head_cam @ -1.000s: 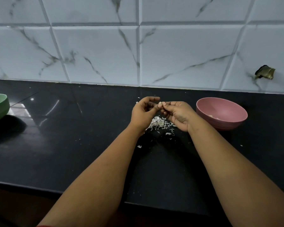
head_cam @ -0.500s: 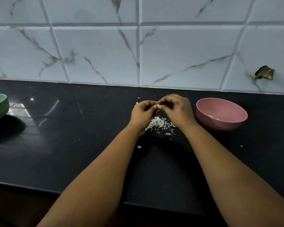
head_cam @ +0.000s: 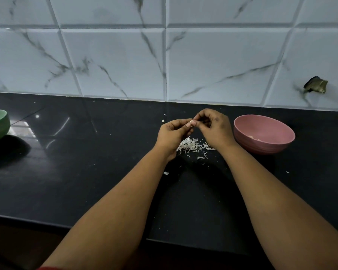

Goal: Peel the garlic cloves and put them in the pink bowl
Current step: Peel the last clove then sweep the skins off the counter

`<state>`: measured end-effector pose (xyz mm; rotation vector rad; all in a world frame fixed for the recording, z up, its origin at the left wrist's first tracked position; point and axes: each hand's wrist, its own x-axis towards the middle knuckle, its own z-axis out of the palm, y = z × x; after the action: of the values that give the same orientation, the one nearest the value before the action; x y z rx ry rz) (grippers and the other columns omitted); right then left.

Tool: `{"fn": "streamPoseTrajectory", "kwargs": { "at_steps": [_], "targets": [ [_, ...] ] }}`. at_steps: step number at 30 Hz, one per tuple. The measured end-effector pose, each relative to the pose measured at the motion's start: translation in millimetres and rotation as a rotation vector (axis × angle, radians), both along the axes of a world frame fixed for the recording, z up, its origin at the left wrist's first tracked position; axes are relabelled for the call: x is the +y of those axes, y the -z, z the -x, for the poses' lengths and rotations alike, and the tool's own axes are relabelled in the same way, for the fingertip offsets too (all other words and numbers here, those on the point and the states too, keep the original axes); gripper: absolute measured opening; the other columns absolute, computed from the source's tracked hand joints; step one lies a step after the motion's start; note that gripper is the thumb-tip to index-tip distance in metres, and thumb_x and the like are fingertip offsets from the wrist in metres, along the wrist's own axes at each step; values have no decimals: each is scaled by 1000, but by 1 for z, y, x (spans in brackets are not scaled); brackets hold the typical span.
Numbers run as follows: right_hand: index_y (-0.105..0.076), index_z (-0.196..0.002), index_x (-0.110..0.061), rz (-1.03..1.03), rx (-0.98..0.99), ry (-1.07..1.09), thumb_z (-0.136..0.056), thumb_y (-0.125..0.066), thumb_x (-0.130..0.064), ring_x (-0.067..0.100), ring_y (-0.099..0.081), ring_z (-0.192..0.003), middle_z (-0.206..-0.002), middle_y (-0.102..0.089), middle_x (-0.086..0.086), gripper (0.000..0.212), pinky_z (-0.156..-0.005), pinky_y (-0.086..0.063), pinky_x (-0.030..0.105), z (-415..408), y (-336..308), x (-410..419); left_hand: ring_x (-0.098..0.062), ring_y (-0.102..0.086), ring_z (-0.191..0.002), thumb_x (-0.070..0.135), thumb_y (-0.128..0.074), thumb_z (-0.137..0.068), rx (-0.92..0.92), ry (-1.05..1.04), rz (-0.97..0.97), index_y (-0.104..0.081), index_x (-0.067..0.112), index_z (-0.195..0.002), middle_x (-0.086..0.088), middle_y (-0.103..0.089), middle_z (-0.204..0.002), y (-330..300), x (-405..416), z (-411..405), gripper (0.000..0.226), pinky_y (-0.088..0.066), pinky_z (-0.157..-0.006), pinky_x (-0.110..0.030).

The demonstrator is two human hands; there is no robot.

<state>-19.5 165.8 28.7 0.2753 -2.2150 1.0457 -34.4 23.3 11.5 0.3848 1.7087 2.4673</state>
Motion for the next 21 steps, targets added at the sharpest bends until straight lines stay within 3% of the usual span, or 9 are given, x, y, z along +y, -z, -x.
{"fn": "streamPoseTrajectory", "kwargs": {
  "at_steps": [8, 12, 21],
  "targets": [
    [-64, -82, -8, -128, 78, 4, -83, -72, -9, -3, -51, -66, -78, -61, -4, 8, -62, -37, 5, 0, 1, 3, -10, -67, -79, -3, -63, -91, -15, 14, -83, -71, 4, -94, -4, -73, -83, -1, 4, -4, 11, -55, -77, -18],
    [-63, -82, -9, -134, 107, 15, -83, -71, -8, -3, -51, -68, -79, -61, -2, 8, -63, -36, 5, 1, 1, 3, -11, -67, -83, -2, -63, -90, -26, 9, -128, -71, 4, -95, -5, -74, -87, -1, 6, -5, 11, -55, -82, -19],
    [-60, -83, -6, -168, 112, 34, -86, -65, -5, 11, -49, -72, -82, -58, 2, 6, -66, -32, 3, 2, 3, -3, -14, -70, -86, -3, -65, -89, -42, -11, -203, -71, 1, -99, -9, -74, -91, -1, 9, -8, 12, -56, -81, -20]
  ]
}}
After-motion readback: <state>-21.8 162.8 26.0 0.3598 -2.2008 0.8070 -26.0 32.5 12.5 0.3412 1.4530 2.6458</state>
